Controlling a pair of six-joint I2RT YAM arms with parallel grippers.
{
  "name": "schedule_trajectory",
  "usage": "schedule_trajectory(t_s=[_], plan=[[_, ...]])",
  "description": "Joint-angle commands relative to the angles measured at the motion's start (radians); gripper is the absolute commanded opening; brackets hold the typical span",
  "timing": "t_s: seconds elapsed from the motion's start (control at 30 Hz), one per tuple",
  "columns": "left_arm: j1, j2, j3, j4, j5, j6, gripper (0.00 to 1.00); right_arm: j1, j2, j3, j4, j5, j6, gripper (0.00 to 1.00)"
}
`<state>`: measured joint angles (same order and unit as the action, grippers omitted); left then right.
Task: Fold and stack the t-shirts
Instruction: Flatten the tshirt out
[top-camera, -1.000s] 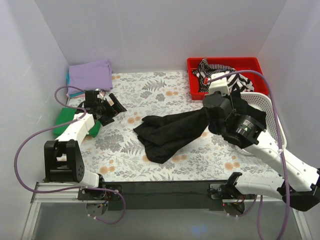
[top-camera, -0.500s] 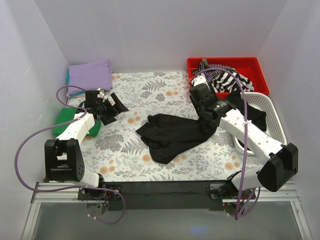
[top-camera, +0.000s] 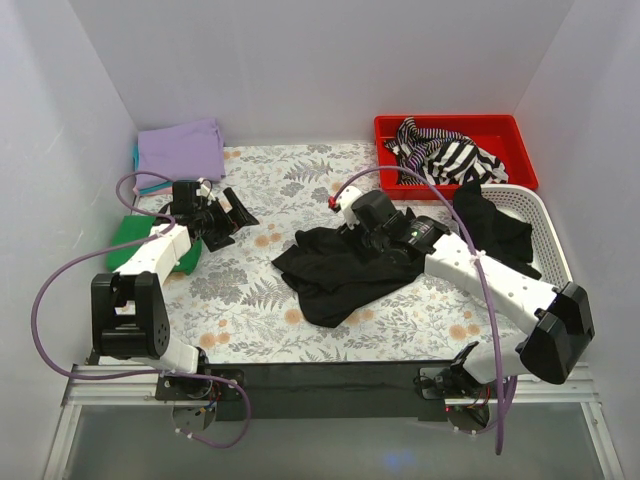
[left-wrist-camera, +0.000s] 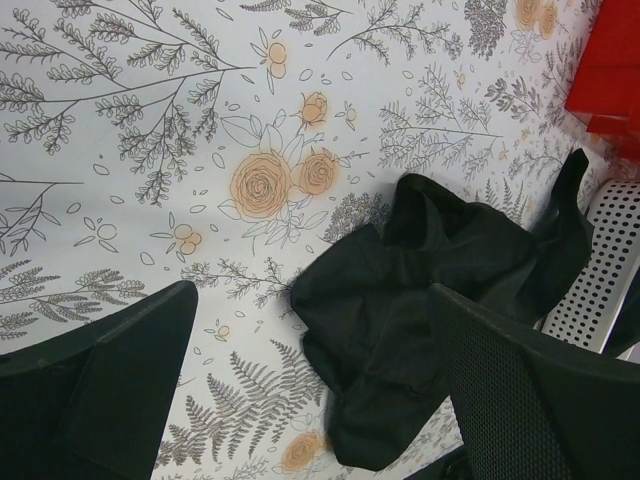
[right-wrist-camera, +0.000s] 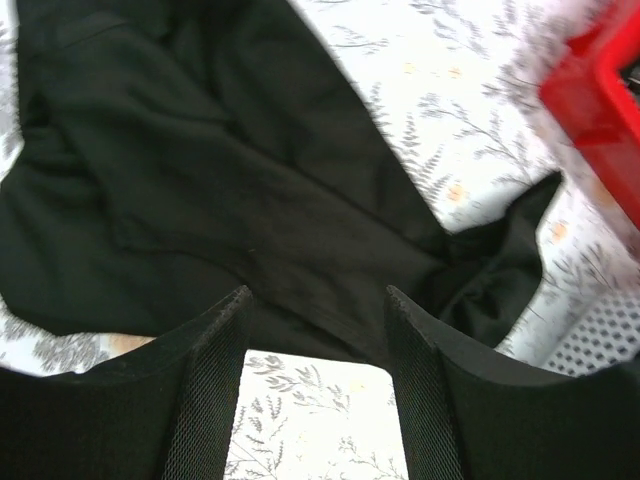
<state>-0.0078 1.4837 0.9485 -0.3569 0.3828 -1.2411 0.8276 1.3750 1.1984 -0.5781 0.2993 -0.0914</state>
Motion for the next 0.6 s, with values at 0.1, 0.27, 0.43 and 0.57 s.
schedule_trajectory(t_s=[0.1,0.27,0.43,0.57], plan=[[0.006,0.000,-0.004,0.019,0.027,0.015,0.98,0.039,0.010,-0.029,0.060,-0.141,-0.073,0.61],[0.005,-0.005,-0.007,0.021,0.022,0.017,0.98,0.053,0.050,-0.034,0.070,-0.292,-0.091,0.61],[0.006,-0.003,-0.008,0.019,0.019,0.015,0.98,0.116,0.185,-0.020,0.119,-0.329,-0.074,0.59],[0.006,-0.003,-0.008,0.019,0.015,0.017,0.98,0.162,0.292,0.029,0.159,-0.304,-0.064,0.59]])
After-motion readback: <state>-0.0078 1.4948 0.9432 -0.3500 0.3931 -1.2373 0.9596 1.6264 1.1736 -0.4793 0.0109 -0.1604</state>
